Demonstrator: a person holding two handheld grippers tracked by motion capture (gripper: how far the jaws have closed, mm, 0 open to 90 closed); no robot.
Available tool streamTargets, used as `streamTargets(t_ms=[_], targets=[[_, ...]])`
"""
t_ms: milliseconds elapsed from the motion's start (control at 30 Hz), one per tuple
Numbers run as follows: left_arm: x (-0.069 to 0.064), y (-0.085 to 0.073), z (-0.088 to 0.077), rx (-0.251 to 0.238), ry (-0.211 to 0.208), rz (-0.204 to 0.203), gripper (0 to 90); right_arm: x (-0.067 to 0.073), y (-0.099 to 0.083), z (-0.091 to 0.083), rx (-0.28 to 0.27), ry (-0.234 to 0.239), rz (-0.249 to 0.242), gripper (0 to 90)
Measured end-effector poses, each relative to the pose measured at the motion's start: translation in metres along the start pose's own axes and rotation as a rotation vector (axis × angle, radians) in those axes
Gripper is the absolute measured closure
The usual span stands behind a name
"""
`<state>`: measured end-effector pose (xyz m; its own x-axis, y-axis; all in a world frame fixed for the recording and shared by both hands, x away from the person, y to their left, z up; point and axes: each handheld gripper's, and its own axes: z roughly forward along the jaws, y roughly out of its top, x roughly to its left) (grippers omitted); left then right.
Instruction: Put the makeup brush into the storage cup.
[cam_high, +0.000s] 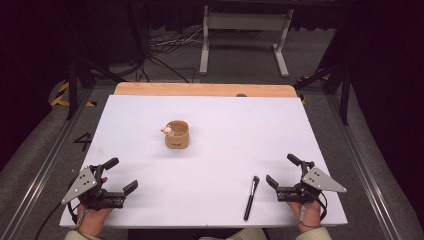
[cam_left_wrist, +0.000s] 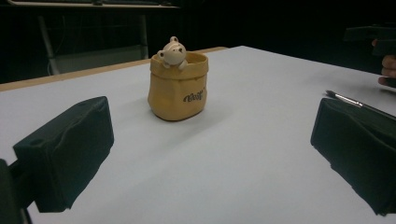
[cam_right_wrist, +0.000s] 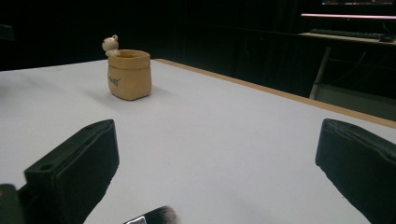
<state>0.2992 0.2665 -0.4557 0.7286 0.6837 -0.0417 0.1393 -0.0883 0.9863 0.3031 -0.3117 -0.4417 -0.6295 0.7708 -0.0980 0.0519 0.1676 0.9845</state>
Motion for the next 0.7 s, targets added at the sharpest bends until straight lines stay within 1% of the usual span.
streamTargets(t_ms=[33,67,133,300,367,400,500,633,700], targets=[[0.0,0.0,0.0,0.0,0.0,0.0,0.0,0.0,0.0,0.0,0.0,0.0,0.0,0.0],[-0.0012,0.0005,-0.0002,0.008,0.009,0.005,0.0,0.0003,0.0003,0.0004,-0.001,0.002,0.0,0.0],[-0.0032,0.0011,0.0002,0.014,0.011,0.023,0.0,0.0006,0.0006,0.0022,-0.005,0.008,-0.001,0.0],[-0.0044,0.0017,-0.0001,0.011,-0.003,0.014,0.0,0.0003,0.0001,0.0038,-0.016,0.017,0.001,0.0],[-0.0036,0.0017,-0.0002,0.008,-0.006,0.008,0.0,0.0,-0.0001,0.0034,-0.016,0.018,0.008,0.0],[-0.0032,0.002,-0.0008,0.014,-0.009,0.005,0.0,0.0,-0.0001,0.0032,-0.016,0.017,0.009,0.0],[-0.0032,0.0022,-0.0005,0.005,-0.007,-0.004,0.0,0.0001,0.0,0.0023,-0.008,0.018,0.012,0.0],[-0.0033,0.0029,-0.0007,0.004,-0.011,0.0,0.0,0.0009,0.0013,-0.0002,-0.005,0.007,0.007,0.0],[-0.0034,0.003,-0.0005,0.004,-0.013,-0.002,0.0,0.0009,0.0018,-0.0008,-0.003,0.005,0.014,0.0]])
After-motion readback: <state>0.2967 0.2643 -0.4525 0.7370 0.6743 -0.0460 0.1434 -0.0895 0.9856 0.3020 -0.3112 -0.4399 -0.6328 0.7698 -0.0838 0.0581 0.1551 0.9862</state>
